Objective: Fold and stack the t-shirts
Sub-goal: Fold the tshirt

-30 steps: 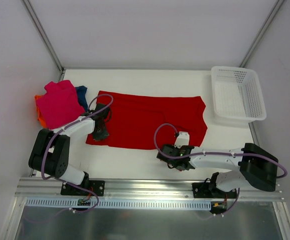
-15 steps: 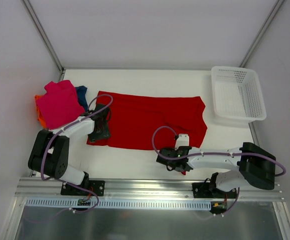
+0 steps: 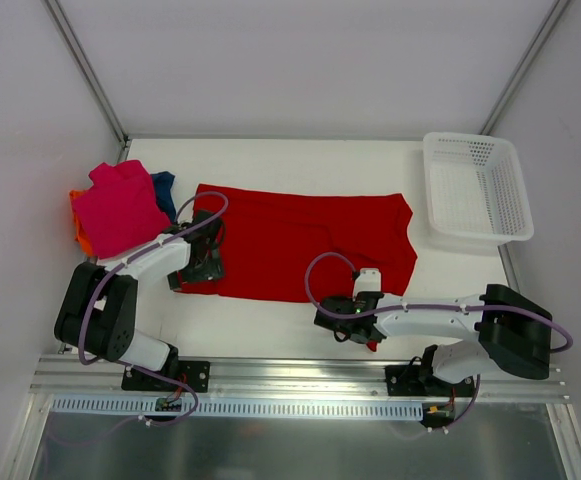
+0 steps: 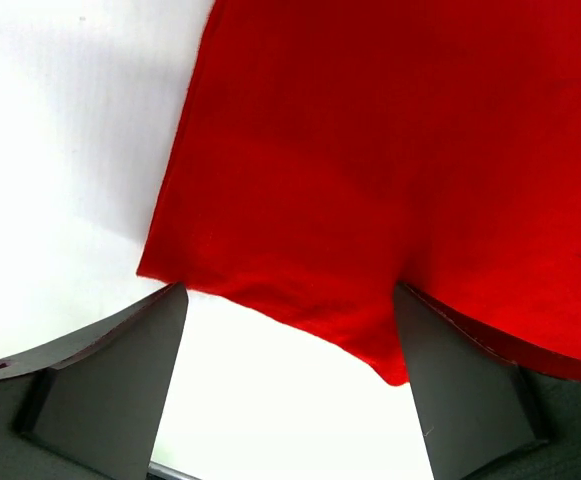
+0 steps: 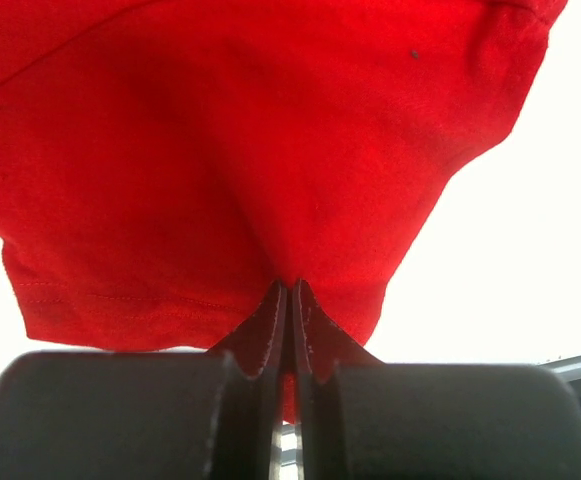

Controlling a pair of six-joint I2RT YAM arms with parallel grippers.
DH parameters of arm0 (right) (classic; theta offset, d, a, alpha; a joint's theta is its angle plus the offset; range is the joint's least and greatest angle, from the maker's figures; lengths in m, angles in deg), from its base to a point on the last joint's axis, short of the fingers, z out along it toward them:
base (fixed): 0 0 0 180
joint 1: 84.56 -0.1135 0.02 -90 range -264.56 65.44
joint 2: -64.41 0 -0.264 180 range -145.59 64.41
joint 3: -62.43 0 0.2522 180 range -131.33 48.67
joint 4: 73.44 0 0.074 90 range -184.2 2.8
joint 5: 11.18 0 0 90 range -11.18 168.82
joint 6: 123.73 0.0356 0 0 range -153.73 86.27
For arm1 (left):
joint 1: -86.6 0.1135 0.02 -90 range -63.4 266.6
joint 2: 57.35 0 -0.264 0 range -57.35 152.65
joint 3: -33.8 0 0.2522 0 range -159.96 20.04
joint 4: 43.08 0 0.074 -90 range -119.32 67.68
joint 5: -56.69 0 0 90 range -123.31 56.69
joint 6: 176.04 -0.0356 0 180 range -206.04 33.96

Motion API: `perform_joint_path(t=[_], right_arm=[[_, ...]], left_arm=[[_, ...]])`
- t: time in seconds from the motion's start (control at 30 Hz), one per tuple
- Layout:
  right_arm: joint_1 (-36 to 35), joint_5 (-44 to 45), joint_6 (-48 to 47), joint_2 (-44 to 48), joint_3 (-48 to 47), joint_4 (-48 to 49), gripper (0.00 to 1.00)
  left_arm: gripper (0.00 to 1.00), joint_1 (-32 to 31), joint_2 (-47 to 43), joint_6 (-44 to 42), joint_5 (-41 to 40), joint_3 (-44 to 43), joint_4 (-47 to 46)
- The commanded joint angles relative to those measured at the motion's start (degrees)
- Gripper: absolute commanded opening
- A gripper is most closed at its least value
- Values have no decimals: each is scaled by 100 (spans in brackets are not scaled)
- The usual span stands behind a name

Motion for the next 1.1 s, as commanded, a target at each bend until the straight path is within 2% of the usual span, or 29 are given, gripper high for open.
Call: perform_joint_path(t=[0.0, 0.47, 0.7, 0.83, 0.9, 0.97, 1.03, 1.07], right_arm=[[-39, 12, 91, 152, 94, -135, 1], [-39, 4, -67, 355, 156, -3, 0], [-82, -32, -156, 390, 86, 120, 1], [-135, 12, -164, 460, 24, 85, 0], [-162, 30, -164, 495, -19, 15, 0], [-197, 82, -112, 539, -28, -55, 0], [-205, 126, -59, 592, 6, -91, 0], [-206, 127, -50, 609, 15, -91, 0]], left_arm=[[85, -80, 3, 210, -329, -102, 368], [84, -80, -454, 667, -1033, -58, 825], [83, 193, 179, 509, -568, -242, 799], [82, 350, 740, 307, 90, -277, 536], [80, 360, 821, 289, 74, -330, 553], [77, 386, 795, 281, 92, -295, 535], [61, 386, 829, 246, 118, -312, 518], [49, 386, 821, 254, 118, -304, 526]])
